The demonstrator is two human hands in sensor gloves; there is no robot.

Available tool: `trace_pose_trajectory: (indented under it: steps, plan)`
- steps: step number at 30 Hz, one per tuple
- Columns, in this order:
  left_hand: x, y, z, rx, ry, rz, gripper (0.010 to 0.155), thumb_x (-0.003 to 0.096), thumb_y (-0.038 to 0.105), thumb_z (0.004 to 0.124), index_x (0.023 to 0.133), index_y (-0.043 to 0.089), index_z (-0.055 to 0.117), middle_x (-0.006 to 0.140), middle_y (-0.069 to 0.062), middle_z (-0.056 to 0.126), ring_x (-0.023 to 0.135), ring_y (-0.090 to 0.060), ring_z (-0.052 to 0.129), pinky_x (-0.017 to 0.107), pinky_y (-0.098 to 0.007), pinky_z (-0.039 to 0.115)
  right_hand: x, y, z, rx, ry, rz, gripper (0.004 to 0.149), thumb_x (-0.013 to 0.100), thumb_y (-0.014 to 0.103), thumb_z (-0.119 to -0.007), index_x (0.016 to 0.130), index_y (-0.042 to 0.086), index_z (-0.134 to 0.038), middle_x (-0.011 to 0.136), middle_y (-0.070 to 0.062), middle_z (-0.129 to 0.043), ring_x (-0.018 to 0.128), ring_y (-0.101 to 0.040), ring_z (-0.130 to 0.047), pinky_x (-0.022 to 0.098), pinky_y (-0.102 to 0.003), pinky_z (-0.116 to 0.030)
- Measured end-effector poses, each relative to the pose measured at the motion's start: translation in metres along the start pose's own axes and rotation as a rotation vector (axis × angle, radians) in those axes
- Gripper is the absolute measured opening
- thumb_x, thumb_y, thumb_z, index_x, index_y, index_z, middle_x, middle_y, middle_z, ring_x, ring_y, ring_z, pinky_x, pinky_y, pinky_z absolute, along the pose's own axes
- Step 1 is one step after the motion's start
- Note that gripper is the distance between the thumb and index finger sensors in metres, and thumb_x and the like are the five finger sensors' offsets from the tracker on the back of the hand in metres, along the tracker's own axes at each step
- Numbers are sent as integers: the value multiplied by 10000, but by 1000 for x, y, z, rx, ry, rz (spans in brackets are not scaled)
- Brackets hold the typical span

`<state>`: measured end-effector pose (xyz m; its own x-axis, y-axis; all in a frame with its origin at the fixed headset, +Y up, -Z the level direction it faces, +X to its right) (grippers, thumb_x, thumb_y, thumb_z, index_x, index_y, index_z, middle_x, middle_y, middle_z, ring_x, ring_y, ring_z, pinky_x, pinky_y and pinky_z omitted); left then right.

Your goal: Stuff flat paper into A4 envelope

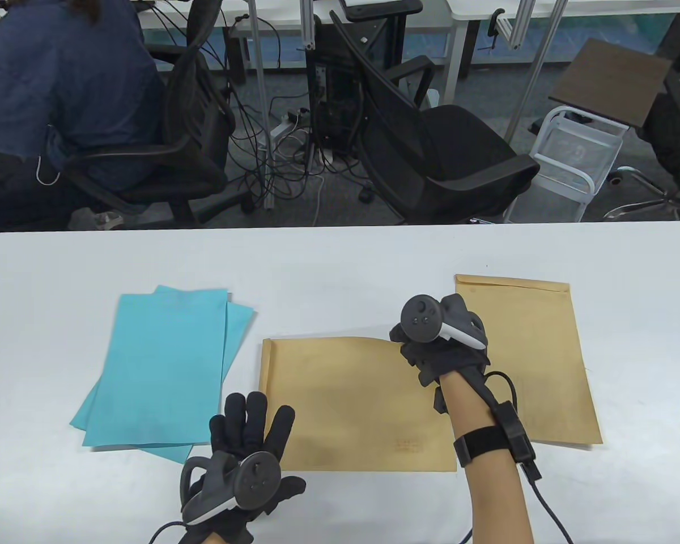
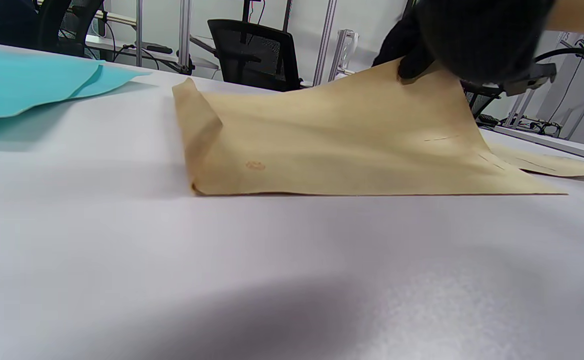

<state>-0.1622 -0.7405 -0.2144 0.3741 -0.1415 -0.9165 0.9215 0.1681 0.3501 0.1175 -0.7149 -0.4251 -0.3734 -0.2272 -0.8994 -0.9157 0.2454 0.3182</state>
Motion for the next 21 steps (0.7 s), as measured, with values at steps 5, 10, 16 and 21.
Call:
trace_pose_trajectory:
  steps: [5, 10, 16, 21]
  plan:
    - [2, -1, 1, -8, -18, -2, 1048, 402, 667, 733, 1094, 293, 40, 1073, -166, -176, 998, -536, -114, 719, -757, 168, 19, -12, -7, 36, 27, -34, 465, 485, 118, -825, 947, 71, -800, 788, -208, -906, 519, -366, -976, 573, -755, -551]
    - [3, 2, 6, -2, -55, 5, 1048, 402, 666, 734, 1094, 292, 41, 1073, -167, -175, 998, -538, -112, 719, -757, 170, 26, -19, -5, 63, 16, -51, 479, 487, 118, -824, 961, 61, -788, 795, -213, -900, 532, -381, -970, 572, -759, -545]
    - [4, 1, 8, 0, -67, -10, 1049, 401, 666, 734, 1092, 293, 39, 1072, -167, -175, 999, -538, -110, 720, -756, 171, 8, -40, 21, 200, -175, -86, 791, 488, 217, -845, 1162, 68, -458, 1120, -301, -556, 928, -585, -677, 613, -836, -328]
    - [5, 3, 9, 11, -79, -6, 1052, 403, 665, 734, 1092, 293, 32, 1072, -167, -177, 1001, -537, -109, 720, -757, 172, -41, -38, 25, 179, -205, -2, 924, 504, 287, -835, 1182, 78, -243, 1175, -329, -368, 1022, -654, -467, 579, -857, -121]
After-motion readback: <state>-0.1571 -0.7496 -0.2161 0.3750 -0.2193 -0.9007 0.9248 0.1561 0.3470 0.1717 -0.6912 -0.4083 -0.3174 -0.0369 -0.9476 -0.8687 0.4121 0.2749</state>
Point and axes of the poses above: the tracker on the back of each hand, its own y axis roughly to the thumb side, its own x axis roughly from the wrist to the fingertips, z = x × y, the point moved 2 cm from there along x, roughly from the wrist to the fingertips
